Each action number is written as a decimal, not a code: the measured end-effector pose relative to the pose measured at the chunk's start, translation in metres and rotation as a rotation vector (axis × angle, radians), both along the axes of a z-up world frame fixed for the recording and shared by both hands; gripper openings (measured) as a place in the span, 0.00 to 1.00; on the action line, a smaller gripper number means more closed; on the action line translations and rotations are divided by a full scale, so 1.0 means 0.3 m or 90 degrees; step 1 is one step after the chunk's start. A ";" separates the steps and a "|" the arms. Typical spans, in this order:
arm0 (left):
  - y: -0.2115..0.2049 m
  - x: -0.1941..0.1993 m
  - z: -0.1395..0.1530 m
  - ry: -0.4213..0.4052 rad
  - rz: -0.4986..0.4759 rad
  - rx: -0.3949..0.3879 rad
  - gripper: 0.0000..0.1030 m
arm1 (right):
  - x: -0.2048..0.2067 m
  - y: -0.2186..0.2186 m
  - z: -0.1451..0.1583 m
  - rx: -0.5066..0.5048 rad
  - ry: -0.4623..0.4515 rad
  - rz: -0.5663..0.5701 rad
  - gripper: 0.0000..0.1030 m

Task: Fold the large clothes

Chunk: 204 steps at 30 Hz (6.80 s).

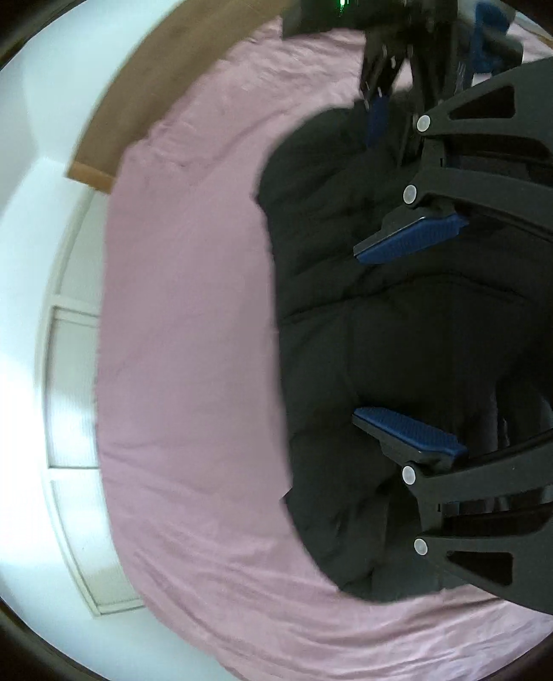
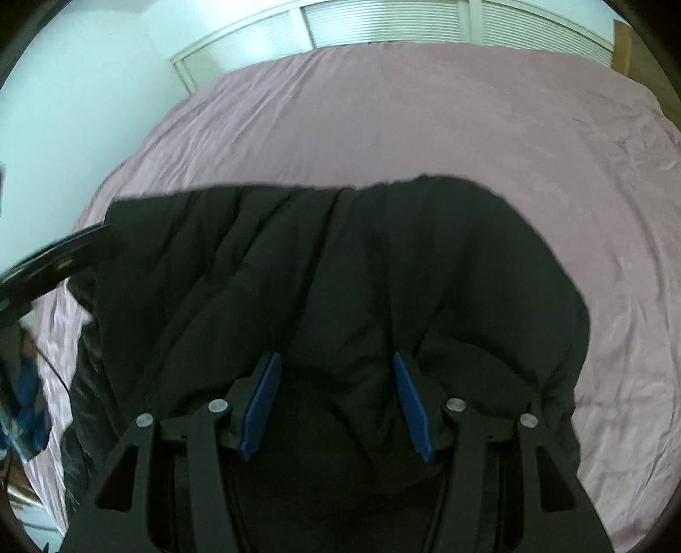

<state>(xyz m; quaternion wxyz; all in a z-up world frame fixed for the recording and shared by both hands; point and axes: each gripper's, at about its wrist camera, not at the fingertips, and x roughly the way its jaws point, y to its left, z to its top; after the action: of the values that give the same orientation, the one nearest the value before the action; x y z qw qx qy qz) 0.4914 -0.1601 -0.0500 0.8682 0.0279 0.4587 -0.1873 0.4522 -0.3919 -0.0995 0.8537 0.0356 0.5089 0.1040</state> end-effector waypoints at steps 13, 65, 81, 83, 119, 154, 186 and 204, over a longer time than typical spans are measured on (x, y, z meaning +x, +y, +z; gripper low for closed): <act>-0.045 0.010 -0.362 0.081 0.017 0.077 0.70 | -0.078 -0.049 -0.229 -0.029 -0.006 -0.032 0.55; -0.178 -0.271 -0.267 -0.021 0.016 0.143 0.81 | -0.136 -0.090 -0.197 -0.016 0.025 -0.069 0.76; -0.169 -0.275 -0.253 -0.006 0.027 0.154 0.81 | -0.149 -0.061 -0.210 -0.034 0.046 -0.079 0.77; -0.163 -0.283 -0.247 -0.003 0.027 0.156 0.81 | -0.162 -0.060 -0.206 -0.034 0.048 -0.081 0.77; 0.718 -0.956 0.040 0.175 0.163 0.076 0.91 | -1.199 -0.583 0.157 0.040 0.119 -0.274 0.88; 0.978 -1.178 -0.488 0.502 0.150 -0.240 0.95 | -1.270 -0.490 -0.393 0.304 0.379 -0.253 0.98; 0.801 -1.183 -0.380 0.478 0.118 -0.250 0.18 | -1.214 -0.263 -0.344 0.278 0.393 -0.126 0.21; 0.829 -1.097 -0.150 0.371 0.190 -0.470 0.12 | -1.118 -0.247 -0.103 0.343 0.254 -0.137 0.14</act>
<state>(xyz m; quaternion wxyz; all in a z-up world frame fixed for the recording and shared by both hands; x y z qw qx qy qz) 0.1623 0.0886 -0.0950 0.6732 -0.4013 0.5843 -0.2106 0.1169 -0.4661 -0.1303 0.7038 0.3322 0.6132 0.1352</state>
